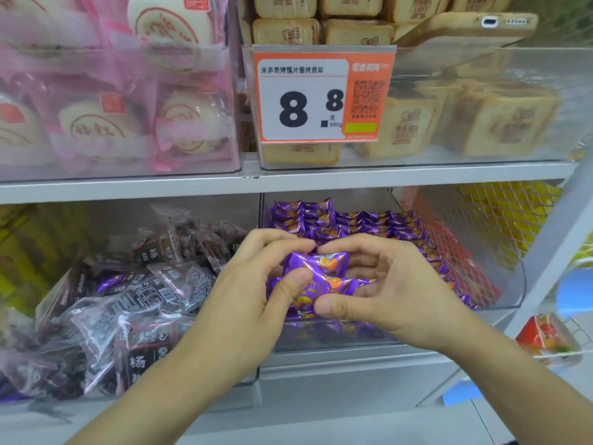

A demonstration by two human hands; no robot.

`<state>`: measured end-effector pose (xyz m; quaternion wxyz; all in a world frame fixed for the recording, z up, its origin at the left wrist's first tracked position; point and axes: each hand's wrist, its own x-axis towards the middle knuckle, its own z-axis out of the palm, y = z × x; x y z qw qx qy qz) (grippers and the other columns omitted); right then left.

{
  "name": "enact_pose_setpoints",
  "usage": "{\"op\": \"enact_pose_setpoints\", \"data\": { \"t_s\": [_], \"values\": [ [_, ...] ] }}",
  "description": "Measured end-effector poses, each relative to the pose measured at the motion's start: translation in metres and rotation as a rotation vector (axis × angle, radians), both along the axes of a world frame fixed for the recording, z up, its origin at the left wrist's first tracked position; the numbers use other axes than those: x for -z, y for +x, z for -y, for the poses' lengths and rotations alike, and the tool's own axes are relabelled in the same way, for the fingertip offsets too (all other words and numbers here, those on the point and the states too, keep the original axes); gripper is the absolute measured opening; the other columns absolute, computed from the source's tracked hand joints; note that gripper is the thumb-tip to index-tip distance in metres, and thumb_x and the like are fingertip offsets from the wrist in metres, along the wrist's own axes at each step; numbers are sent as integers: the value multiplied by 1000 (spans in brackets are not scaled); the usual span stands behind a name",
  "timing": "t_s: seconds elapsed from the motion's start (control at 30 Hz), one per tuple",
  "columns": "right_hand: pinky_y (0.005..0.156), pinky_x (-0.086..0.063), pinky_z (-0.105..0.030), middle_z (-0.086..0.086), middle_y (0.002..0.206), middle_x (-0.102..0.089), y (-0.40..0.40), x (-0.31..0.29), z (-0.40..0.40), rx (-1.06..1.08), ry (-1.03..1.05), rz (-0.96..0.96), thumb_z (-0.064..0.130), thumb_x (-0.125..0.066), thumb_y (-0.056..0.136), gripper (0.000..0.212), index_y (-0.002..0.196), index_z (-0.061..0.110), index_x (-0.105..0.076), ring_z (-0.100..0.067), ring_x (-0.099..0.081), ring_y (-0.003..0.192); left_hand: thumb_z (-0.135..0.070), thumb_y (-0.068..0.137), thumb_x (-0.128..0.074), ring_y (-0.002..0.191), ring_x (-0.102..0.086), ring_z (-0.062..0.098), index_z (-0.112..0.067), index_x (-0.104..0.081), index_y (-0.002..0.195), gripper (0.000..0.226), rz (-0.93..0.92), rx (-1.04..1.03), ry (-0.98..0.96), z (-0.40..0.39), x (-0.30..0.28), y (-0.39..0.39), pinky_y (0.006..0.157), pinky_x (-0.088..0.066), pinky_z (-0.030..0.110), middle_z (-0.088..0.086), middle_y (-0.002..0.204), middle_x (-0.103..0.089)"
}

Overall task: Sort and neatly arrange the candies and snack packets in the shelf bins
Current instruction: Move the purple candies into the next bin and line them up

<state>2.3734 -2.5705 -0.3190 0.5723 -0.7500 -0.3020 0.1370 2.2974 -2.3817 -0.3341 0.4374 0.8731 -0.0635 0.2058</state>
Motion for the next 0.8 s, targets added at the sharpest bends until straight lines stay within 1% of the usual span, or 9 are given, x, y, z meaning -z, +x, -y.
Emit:
{"op": "enact_pose_setpoints", "data": {
  "t_s": [0.13, 0.2, 0.27, 0.37, 0.47, 0.57, 0.6, 0.7, 0.8],
  "values": [
    [63, -61, -39, 6, 92, -74, 5, -2, 3, -29, -114, 154, 19, -94, 63, 52, 108, 30, -69, -20, -69, 73, -51, 87, -59, 109, -56, 5, -35, -67, 119, 37, 21, -83, 123, -1, 1, 1, 91, -40, 15, -22, 108, -60],
    [63, -60, -37, 4, 90, -74, 15, -2, 9, -15, -167, 186, 15, -90, 67, 46, 105, 30, -69, -26, -70, 70, -50, 86, -62, 110, -52, 2, -28, -66, 120, 42, 71, -153, 153, -1, 4, 2, 95, -36, 11, -19, 111, -59],
    [63, -57, -27, 7, 92, -74, 42, 1, 17, 91, -210, 228, 15, -89, 69, 41, 102, 29, -69, -19, -68, 69, -43, 85, -69, 108, -51, 2, -23, -61, 123, 44, 69, -268, 149, -8, 5, 4, 95, -37, 12, -13, 115, -56],
    [71, -50, -22, 11, 102, -71, 98, 8, 25, 276, -284, 300, 20, -88, 71, 39, 99, 34, -65, -2, -61, 72, -37, 80, -75, 100, -57, 5, -23, -54, 128, 54, -121, -358, 81, -20, 9, 3, 88, -44, 22, -11, 116, -57],
    [76, -40, -8, 6, 112, -63, 146, 19, 22, 359, -410, 214, 18, -85, 76, 45, 116, 23, -64, -5, -58, 92, -35, 80, -74, 92, -61, -4, -31, -58, 118, 42, -209, -341, -47, -23, 14, 1, 75, -44, 12, -22, 107, -62],
    [101, -40, -20, 3, 126, -61, 181, 33, 12, 317, -534, 218, 18, -85, 76, 56, 128, 17, -61, -17, -56, 119, -34, 80, -72, 89, -61, -7, -36, -59, 113, 36, -184, -337, -87, -25, 20, 2, 72, -41, 6, -23, 104, -63],
    [102, -39, -20, 3, 125, -62, 187, 37, 8, 308, -539, 211, 17, -85, 76, 57, 127, 16, -62, -16, -56, 118, -34, 81, -72, 89, -60, -8, -37, -58, 113, 35, -180, -336, -92, -25, 22, 2, 72, -41, 5, -24, 103, -63],
    [88, -37, -9, 5, 118, -62, 199, 49, -7, 297, -583, 228, 14, -84, 76, 53, 124, 14, -64, -8, -56, 106, -36, 79, -71, 90, -61, -8, -40, -58, 111, 35, -170, -332, -106, -26, 26, 3, 71, -41, 6, -25, 102, -63],
    [92, -42, -15, 2, 122, -66, 208, 63, -15, 334, -610, 273, 18, -85, 76, 50, 123, 18, -66, -8, -58, 101, -39, 77, -71, 91, -61, -6, -39, -59, 111, 36, -163, -333, -123, -27, 27, 5, 73, -42, 7, -23, 101, -64]
  ]
}}
